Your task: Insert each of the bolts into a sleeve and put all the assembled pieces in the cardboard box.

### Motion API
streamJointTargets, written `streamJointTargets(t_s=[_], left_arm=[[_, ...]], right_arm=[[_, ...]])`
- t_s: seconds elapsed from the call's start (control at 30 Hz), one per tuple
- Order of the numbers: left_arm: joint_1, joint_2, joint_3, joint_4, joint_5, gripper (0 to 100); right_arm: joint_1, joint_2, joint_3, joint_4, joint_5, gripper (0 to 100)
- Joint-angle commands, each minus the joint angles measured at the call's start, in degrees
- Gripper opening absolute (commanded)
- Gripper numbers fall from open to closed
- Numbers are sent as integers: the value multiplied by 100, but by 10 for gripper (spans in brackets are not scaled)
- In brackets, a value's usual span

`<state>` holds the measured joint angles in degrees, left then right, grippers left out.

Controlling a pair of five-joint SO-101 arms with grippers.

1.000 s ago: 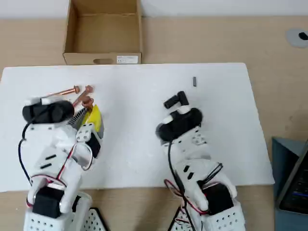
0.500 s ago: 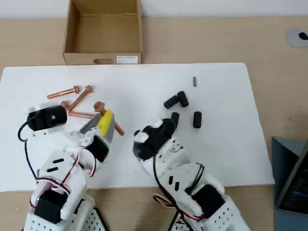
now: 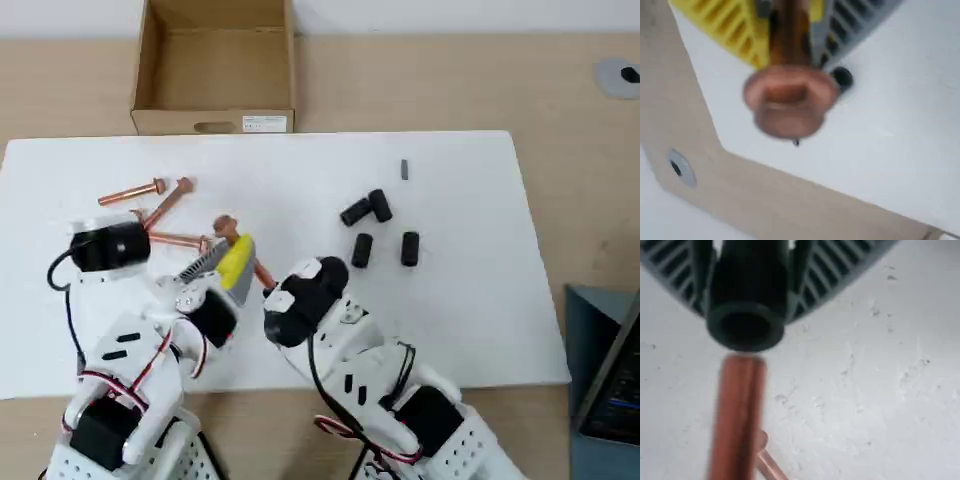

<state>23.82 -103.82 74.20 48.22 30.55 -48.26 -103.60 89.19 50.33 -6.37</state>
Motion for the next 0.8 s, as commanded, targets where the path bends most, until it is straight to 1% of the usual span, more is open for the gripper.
streamJointTargets(t_s=[0.0,0.3,0.43,0.53,0.7,0.77], left_arm=[[114,-75,-79,-167,35,2],[79,-75,185,-167,-18,2],[79,-75,308,-185,-176,2],[79,-75,378,-440,-220,2],[88,-75,765,-1196,-607,2],[132,-75,835,-1301,-703,2]], right_arm=[[-75,-681,-66,-167,-44,9],[-66,-681,-66,-167,-44,9],[-66,-681,-92,-167,-44,9],[-66,-681,-154,-167,-44,9],[-66,-681,-171,-167,-44,9],[-66,-681,-171,-167,-44,9]])
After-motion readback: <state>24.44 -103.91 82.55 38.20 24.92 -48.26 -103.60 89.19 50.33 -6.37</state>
